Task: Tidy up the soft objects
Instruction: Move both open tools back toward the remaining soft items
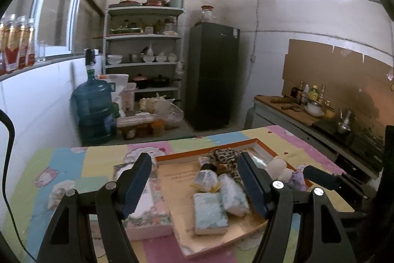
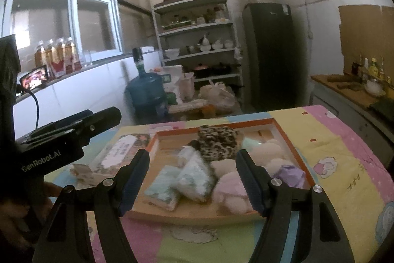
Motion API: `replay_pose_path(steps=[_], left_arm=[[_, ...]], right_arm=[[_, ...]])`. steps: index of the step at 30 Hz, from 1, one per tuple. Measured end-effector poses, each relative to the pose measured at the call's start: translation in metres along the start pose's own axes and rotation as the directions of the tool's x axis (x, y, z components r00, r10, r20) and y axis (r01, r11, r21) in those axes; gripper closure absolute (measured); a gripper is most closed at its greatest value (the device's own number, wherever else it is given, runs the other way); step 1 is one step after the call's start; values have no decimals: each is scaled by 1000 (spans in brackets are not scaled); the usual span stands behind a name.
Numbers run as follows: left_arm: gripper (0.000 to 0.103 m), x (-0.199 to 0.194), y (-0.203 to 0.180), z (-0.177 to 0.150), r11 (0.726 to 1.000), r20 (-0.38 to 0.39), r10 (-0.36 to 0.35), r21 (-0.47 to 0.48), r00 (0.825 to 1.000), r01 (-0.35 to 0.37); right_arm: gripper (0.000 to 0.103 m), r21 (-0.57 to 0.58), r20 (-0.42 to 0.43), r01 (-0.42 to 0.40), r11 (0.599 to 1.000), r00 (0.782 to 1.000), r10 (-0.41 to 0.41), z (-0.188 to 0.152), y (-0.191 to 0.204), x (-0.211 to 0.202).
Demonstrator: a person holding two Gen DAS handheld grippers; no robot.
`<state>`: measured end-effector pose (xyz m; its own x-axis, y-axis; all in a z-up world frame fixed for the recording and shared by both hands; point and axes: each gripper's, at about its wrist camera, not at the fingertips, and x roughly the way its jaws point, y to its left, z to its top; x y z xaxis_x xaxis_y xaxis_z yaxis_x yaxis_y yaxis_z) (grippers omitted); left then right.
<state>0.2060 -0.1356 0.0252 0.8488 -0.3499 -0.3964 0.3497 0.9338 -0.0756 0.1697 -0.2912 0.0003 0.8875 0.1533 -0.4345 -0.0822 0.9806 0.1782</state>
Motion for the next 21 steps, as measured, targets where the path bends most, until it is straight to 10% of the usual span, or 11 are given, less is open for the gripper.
replay_pose_path(steps=[21], left_arm=[[31,-83,75,-22,993,63,67,-98,996,-60]], right_arm=[[29,-83,-1,-113,990,994,113,-8,89,-21]])
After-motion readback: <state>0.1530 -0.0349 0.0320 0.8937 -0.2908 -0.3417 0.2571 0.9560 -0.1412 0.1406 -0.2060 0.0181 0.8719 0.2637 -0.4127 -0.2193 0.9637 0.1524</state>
